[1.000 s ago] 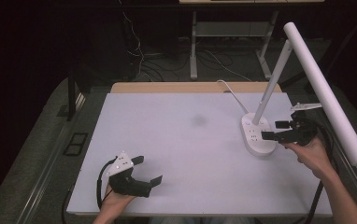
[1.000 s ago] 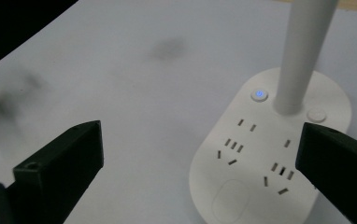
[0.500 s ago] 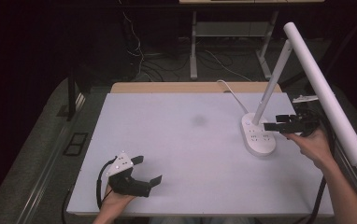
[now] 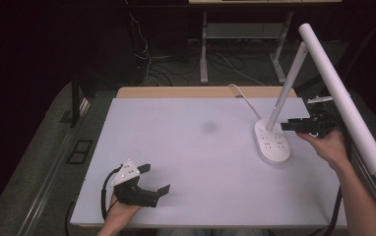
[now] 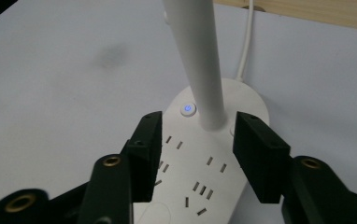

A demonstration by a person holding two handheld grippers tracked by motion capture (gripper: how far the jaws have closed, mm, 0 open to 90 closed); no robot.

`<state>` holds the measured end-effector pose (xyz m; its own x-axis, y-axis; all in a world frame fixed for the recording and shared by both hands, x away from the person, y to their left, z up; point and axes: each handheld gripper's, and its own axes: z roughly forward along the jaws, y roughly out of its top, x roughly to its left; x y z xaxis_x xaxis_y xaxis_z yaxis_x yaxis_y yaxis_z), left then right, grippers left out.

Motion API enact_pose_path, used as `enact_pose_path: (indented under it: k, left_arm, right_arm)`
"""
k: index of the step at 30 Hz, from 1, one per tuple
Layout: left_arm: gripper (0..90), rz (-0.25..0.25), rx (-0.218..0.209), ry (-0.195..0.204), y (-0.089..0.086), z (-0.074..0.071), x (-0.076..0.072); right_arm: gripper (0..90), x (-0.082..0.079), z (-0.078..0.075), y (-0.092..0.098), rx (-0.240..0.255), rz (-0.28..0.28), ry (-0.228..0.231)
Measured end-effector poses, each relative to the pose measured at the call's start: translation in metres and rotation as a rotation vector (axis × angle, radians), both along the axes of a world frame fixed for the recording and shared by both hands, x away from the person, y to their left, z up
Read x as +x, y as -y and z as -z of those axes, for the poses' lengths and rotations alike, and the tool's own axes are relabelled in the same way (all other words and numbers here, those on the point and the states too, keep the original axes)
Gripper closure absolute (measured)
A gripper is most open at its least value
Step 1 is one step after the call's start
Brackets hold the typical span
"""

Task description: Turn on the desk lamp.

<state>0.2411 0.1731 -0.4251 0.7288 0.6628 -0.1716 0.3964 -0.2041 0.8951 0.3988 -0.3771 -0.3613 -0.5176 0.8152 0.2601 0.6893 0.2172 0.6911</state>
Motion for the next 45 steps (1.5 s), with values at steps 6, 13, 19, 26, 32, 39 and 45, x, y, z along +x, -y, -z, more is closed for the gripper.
enact_pose_path:
  k: [6,13,19,26,32,39,45]
  left_arm:
    - [0.0,0.001,0.001,-0.001,-0.001,0.0,0.0]
    - [0.0,0.001,-0.003,-0.002,-0.001,0.0,0.0]
    - [0.0,0.001,-0.006,-0.004,-0.001,0.0,0.001]
    - [0.0,0.002,-0.007,-0.002,-0.001,0.0,0.0]
    - [0.0,0.002,-0.006,-0.003,-0.001,0.0,0.0]
    - [0.0,0.001,-0.007,-0.003,-0.001,0.0,0.001]
    - [0.0,-0.001,-0.006,-0.003,-0.001,0.0,0.001]
  right_arm:
    - [60.1,0.01,0.008,-0.002,-0.008,0.02,-0.012]
    - [76.1,0.021,0.016,-0.003,-0.008,0.031,-0.025]
    - [87.4,0.027,0.022,-0.003,0.007,0.048,-0.028]
    - [89.2,0.033,0.029,0.001,0.022,0.072,-0.039]
    - [89.3,0.039,0.036,0.002,0.037,0.087,-0.051]
    - [89.3,0.045,0.043,0.005,0.036,0.085,-0.062]
    - [89.4,0.048,0.05,0.004,0.027,0.071,-0.073]
